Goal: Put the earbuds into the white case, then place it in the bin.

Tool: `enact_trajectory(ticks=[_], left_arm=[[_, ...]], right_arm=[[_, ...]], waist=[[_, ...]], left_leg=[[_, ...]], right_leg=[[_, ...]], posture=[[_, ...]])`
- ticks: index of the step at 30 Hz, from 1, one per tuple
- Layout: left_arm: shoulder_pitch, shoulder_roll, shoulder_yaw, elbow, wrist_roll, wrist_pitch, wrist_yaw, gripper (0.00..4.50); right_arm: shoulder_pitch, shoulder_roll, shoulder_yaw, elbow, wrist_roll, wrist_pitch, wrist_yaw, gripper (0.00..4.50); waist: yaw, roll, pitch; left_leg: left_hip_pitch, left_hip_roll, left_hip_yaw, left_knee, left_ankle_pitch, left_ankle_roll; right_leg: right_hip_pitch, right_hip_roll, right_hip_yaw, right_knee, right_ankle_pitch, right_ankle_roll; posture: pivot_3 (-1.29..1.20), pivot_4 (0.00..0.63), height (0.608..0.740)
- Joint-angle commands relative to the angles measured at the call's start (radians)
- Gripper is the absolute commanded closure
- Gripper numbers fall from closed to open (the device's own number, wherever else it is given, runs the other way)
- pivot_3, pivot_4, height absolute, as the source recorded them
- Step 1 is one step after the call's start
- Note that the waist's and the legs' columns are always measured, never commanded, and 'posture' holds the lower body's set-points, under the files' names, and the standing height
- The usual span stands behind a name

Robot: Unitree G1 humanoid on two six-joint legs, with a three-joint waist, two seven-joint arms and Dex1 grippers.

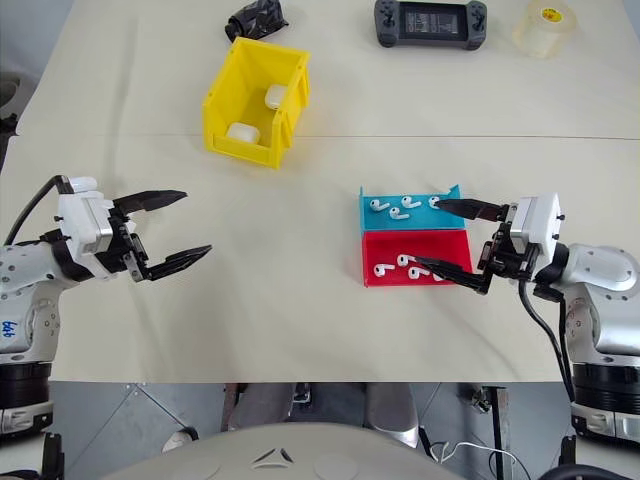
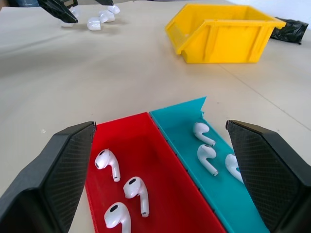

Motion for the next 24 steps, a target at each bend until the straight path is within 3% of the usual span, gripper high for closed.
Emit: enact_trajectory(ticks=[1, 7, 12, 18, 22, 24], left_arm=[[0.032, 0.002, 0.045, -0.055, -0.006, 0.002, 0.043, 0.03], [0.193, -0.022, 0.206, -0.195, -0.067, 0.096, 0.183, 0.03], [0.421, -0.141, 0.413, -0.318, -0.086, 0.083, 0.307, 0.03], [0.617, -0.27, 0.522, -0.342, -0.126, 0.067, 0.346, 0.03], [0.666, -0.301, 0.537, -0.331, -0.134, 0.068, 0.353, 0.03], [0.719, -0.313, 0.562, -0.352, -0.219, 0.176, 0.378, 0.03]], right_arm=[[-0.012, 0.011, -0.002, -0.031, 0.018, -0.016, 0.011, 0.0], [-0.068, 0.085, 0.068, -0.061, 0.005, -0.054, 0.009, 0.0], [-0.091, 0.128, 0.126, -0.057, -0.008, -0.091, 0.035, 0.0], [-0.084, 0.172, 0.165, -0.079, 0.011, -0.141, 0.081, 0.0], [-0.078, 0.175, 0.183, -0.092, 0.009, -0.142, 0.09, 0.0], [-0.071, 0.181, 0.189, -0.109, 0.015, -0.157, 0.102, 0.0]], waist=[[0.0, 0.0, 0.0], [-0.006, 0.0, 0.0], [-0.003, -0.001, 0.0], [0.003, -0.002, -0.001], [0.004, -0.003, -0.001], [0.002, -0.003, -0.001]], left_leg=[[0.0, 0.0, 0.0, 0.0, 0.0, 0.0], [0.0, 0.002, 0.0, 0.0, 0.0, -0.001], [0.0, 0.002, 0.0, 0.0, -0.002, 0.0], [0.001, 0.002, -0.001, 0.0, -0.003, 0.0], [0.001, 0.002, -0.001, 0.0, -0.003, -0.001], [0.001, 0.002, -0.002, 0.0, -0.003, -0.001]], right_leg=[[0.0, 0.0, 0.0, 0.0, 0.0, 0.0], [0.0, 0.001, 0.001, 0.0, 0.0, 0.0], [0.0, 0.0, 0.001, -0.002, 0.0, 0.0], [0.003, 0.0, 0.0, -0.009, 0.0, -0.001], [0.003, 0.0, 0.0, -0.009, 0.0, -0.001], [0.003, 0.0, 0.0, -0.009, -0.001, -0.001]], posture=[[0.0, 0.15, 0.74], [0.0, 0.15, 0.74], [0.0, 0.15, 0.74], [0.0, 0.15, 0.74], [0.0, 0.15, 0.74], [0.0, 0.15, 0.74]])
